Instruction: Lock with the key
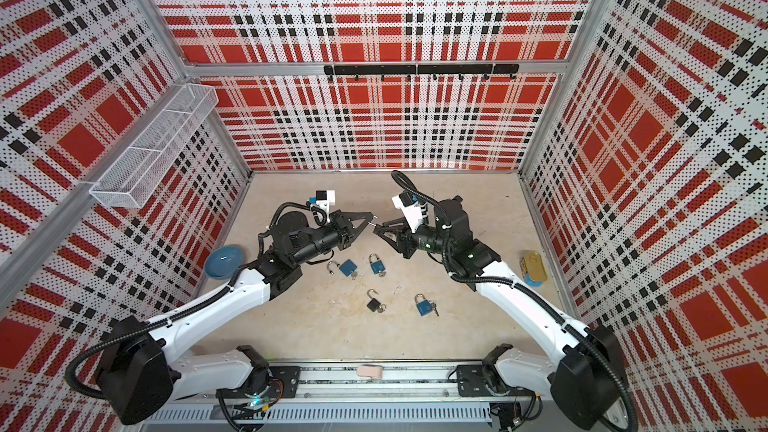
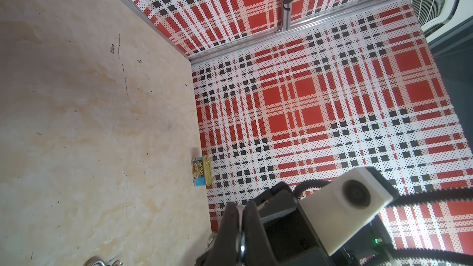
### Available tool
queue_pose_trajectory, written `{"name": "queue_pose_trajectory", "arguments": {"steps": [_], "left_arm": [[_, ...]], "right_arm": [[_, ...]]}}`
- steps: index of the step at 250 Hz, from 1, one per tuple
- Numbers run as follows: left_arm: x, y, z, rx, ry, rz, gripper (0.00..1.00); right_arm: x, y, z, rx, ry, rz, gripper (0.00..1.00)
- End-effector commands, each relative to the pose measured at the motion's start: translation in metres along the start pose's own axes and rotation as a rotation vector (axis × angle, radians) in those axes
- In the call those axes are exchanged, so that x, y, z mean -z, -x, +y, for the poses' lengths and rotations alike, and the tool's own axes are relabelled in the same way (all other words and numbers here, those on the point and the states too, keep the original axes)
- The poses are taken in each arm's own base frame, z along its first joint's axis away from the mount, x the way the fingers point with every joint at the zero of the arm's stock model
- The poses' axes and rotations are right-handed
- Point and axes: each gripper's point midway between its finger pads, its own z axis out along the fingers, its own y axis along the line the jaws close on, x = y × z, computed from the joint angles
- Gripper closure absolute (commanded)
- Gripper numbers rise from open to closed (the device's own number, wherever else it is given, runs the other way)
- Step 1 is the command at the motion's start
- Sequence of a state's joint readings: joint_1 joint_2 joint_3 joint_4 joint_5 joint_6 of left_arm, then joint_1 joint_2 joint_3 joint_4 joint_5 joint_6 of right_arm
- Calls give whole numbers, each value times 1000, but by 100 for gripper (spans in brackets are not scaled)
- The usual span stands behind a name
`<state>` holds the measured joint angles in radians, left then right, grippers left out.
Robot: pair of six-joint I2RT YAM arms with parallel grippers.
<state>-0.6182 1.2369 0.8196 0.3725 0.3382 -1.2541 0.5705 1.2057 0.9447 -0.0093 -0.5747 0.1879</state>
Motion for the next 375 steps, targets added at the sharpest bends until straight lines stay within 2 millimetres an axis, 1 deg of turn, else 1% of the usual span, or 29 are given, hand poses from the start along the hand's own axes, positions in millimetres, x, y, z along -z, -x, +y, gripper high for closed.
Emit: {"name": "queue_pose_trajectory", "arguments": {"steps": [1,49,97,143,193,229,251,281,298,314,337,362,375], "left_arm": [[4,4,-19,17,-61,-25,100],[3,5,-15,29,-62,-29,100],[3,5,-14,49,-76,-34,100],[3,6,-13,56,-79,-39,100],[4,8,-12,67,-83,-53,100],[5,9,-9,82,-82,-63,100],[7,10,-11,82,-90,-72,100],[7,10,-11,82,-90,-70,100],[7,11,-12,83,-93,-74,100],[8,11,-11,85,-91,-77,100],[9,12,-12,85,-95,-84,100],[9,13,-12,86,-96,-89,100],[9,13,-13,84,-97,-90,100]], "right_arm": [[0,22,8,46,44,-59,71],[-2,19,7,35,49,-50,73],[-5,16,6,24,55,-42,70],[-5,18,7,24,60,-45,74],[-8,15,8,12,75,-32,68],[-8,14,8,8,77,-30,67],[-8,14,8,8,78,-29,67],[-8,14,8,7,81,-29,74],[-9,14,9,9,88,-29,74],[-9,14,9,2,91,-26,70],[-10,14,9,2,92,-28,69],[-11,14,9,-2,97,-26,70],[-11,14,10,-4,100,-24,73]]}}
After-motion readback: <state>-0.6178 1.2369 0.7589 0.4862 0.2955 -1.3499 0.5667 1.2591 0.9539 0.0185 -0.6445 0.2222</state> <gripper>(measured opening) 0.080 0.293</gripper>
